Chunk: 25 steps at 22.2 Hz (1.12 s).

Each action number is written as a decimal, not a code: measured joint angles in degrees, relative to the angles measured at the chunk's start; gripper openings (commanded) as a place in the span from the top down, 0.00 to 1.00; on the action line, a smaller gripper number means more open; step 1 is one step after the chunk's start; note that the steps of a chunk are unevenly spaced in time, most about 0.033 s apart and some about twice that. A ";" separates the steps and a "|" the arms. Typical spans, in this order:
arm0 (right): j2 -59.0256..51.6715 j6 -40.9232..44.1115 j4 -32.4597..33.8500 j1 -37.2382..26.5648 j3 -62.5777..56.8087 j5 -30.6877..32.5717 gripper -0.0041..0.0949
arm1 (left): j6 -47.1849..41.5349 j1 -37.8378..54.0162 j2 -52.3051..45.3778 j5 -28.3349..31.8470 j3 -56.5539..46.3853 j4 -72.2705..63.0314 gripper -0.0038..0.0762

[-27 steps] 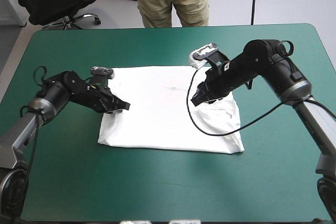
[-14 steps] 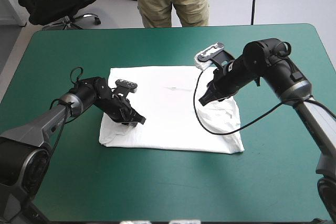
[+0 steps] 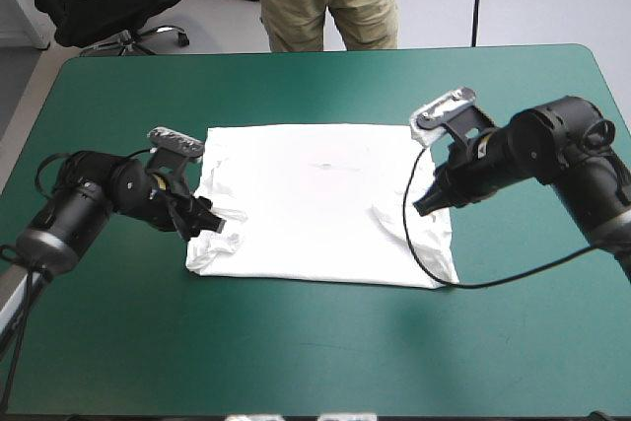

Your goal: Fold the cloth

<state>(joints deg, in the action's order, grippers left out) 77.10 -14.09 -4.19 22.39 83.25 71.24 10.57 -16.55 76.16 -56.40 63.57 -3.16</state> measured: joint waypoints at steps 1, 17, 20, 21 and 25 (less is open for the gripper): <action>-1.34 0.54 0.22 -1.08 -2.93 0.00 0.71 | -1.79 0.86 -1.70 -0.52 -1.82 1.78 0.39; -10.58 3.00 -6.16 -11.41 -37.95 -18.77 0.54 | -2.64 5.88 9.07 7.51 -14.30 -4.59 0.41; -10.58 3.07 -6.16 -11.41 -38.23 -18.96 0.54 | -2.64 5.88 9.91 6.99 -13.75 -4.36 0.68; -10.58 3.07 -6.16 -11.41 -38.23 -18.96 0.54 | -2.64 5.88 10.12 6.75 -13.67 -3.66 0.77; -10.58 3.40 -6.16 -11.41 -38.55 -19.54 0.54 | -2.12 6.02 10.20 6.87 -13.61 -3.39 0.97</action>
<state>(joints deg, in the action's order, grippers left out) 66.52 -10.69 -10.35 10.97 44.70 51.70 8.45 -10.53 86.36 -49.53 49.96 -6.55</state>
